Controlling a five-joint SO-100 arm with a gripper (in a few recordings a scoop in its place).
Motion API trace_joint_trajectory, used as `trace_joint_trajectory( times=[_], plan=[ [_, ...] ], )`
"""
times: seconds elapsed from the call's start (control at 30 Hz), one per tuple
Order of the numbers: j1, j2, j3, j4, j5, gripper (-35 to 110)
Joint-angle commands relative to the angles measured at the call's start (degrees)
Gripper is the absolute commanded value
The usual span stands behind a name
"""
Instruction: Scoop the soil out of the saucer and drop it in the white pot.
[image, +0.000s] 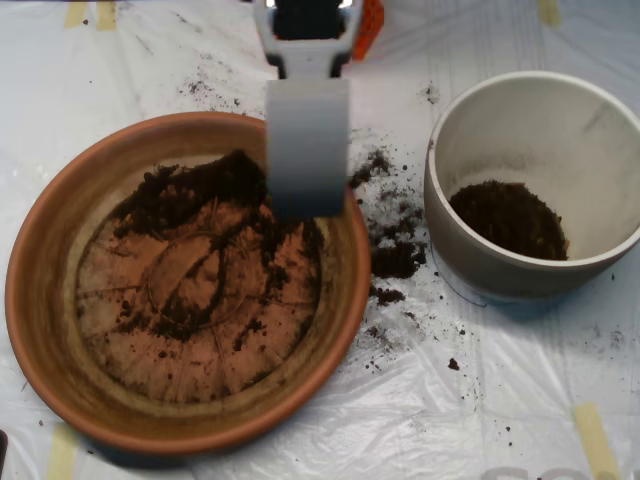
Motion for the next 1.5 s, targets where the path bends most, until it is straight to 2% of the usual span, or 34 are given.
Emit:
trace_joint_trajectory(
  times=[0.0,0.27,0.5,0.67,0.9,1.13,1.47],
  plan=[
    [5.01,7.47,5.54,-3.52,0.44,38],
    [16.52,13.89,26.02,-13.27,-0.79,41],
    [26.63,9.84,38.14,-25.22,-3.52,37],
    [31.29,1.85,39.81,-31.55,-3.87,33],
    [36.91,-7.65,38.32,-38.50,0.18,18],
    [37.88,-6.77,42.71,-43.33,3.52,17],
    [36.65,-13.27,37.88,-42.01,1.58,20]
  ],
)
